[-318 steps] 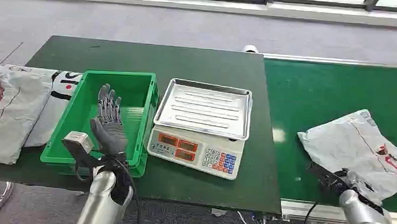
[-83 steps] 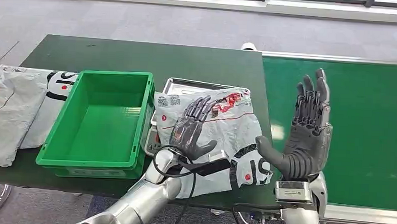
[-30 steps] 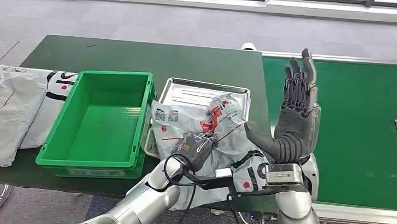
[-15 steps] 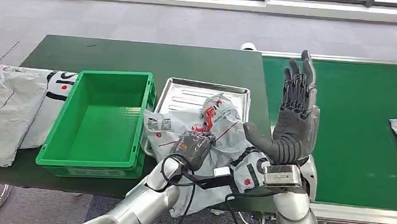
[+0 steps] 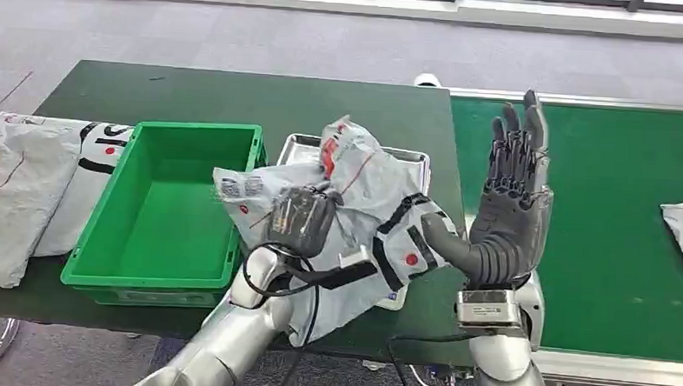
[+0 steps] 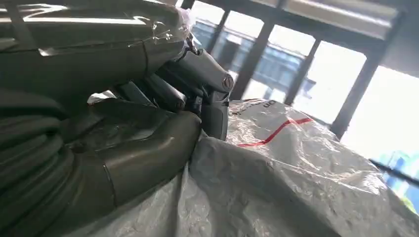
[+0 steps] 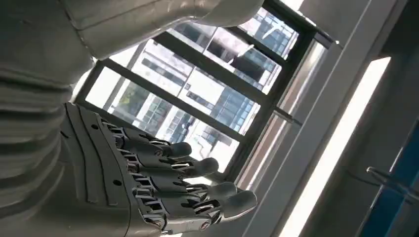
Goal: Moved the parcel from conveyor to table for the left to box.
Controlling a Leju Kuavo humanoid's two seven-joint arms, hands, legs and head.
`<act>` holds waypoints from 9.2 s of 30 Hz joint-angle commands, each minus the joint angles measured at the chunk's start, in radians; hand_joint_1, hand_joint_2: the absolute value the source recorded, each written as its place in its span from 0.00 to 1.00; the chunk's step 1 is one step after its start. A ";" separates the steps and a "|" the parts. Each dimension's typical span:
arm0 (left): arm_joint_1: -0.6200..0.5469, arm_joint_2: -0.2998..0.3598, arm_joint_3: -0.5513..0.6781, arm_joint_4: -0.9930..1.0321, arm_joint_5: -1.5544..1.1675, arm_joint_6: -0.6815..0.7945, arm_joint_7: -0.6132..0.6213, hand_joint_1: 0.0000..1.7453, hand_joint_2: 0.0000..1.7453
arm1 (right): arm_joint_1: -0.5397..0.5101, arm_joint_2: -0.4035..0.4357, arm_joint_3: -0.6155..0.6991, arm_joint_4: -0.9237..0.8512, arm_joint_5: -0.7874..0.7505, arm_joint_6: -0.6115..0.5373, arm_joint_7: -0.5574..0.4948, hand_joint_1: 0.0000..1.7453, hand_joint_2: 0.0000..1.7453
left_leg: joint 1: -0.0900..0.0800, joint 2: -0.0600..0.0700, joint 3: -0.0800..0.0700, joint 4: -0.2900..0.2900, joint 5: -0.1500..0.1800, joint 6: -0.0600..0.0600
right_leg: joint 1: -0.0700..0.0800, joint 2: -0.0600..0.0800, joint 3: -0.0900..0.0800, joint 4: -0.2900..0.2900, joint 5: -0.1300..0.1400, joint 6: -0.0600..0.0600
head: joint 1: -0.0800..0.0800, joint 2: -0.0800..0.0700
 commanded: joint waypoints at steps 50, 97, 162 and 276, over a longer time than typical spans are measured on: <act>-0.604 0.439 0.234 0.420 -0.376 -0.044 0.697 1.00 1.00 | -0.136 -0.022 0.044 0.180 -0.107 0.058 -0.050 0.00 1.00 | 0.005 0.003 0.000 0.000 0.005 -0.009 | 0.004 0.004 -0.002 0.002 0.005 -0.006 | 0.000 0.000; -0.083 0.178 0.560 -0.025 0.800 -0.485 -0.286 0.00 0.00 | 0.042 -0.066 -0.075 0.099 -0.077 -0.047 -0.065 0.00 1.00 | 0.004 -0.005 0.002 -0.005 0.006 -0.008 | 0.003 -0.004 0.002 -0.002 0.003 -0.005 | 0.000 0.000; 0.299 0.146 0.218 -0.416 1.161 -0.802 -0.336 0.00 0.00 | 0.062 -0.059 -0.188 0.144 -0.019 -0.067 -0.046 0.00 0.00 | 0.002 -0.002 0.007 -0.002 0.000 -0.006 | 0.002 -0.001 0.006 -0.001 -0.003 -0.003 | 0.000 0.000; 0.299 0.146 0.218 -0.416 1.161 -0.802 -0.336 0.00 1.00 | 0.062 -0.059 -0.188 0.144 -0.019 -0.067 -0.046 0.00 1.00 | 0.002 -0.002 0.007 -0.002 -0.001 -0.006 | 0.002 -0.001 0.006 -0.001 -0.003 -0.003 | 0.000 0.000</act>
